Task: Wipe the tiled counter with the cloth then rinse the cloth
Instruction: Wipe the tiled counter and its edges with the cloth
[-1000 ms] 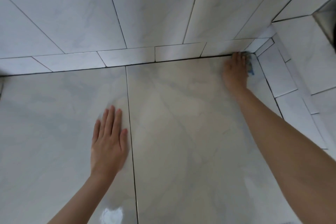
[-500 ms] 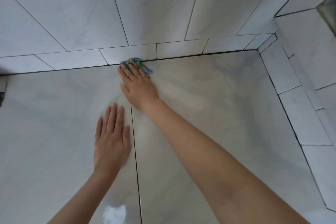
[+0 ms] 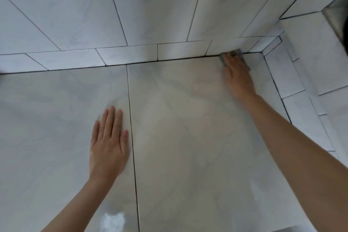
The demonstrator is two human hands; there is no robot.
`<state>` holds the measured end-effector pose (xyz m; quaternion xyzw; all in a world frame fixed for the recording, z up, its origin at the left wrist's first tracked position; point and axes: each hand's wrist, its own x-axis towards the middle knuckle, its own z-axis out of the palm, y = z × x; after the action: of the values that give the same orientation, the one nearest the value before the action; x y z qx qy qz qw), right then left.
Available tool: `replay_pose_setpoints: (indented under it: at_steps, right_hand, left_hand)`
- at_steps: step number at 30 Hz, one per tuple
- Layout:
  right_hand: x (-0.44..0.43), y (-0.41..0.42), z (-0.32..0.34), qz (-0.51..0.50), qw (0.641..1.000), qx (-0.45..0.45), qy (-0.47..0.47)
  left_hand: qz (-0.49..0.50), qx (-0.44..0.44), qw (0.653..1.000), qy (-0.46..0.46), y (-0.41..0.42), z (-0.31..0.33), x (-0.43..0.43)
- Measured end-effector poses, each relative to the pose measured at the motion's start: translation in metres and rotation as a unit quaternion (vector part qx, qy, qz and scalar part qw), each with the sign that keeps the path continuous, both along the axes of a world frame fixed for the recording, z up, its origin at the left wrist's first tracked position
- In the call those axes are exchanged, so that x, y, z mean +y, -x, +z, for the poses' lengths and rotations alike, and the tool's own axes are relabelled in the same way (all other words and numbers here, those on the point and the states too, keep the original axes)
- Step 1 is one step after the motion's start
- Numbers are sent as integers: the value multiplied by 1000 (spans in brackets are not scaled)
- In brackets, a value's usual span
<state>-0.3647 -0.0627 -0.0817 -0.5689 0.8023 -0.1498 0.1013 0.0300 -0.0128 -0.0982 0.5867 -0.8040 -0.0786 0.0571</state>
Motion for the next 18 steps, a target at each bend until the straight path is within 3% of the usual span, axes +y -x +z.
replay_pose_setpoints:
  at_steps: [4, 6, 13, 18]
  right_hand:
    - [14, 49, 5, -103, 993, 21, -45]
    - [16, 58, 6, -109, 991, 20, -75]
    - [4, 26, 3, -174, 982, 11, -77]
    - [-23, -72, -6, -37, 997, 54, -49]
  left_hand:
    - [0, 1, 1000, 0, 0, -1, 1]
    - [0, 2, 1000, 2, 0, -1, 0]
    - [2, -2, 1000, -1, 0, -1, 0]
    - [4, -1, 1000, 1, 1, 0, 1]
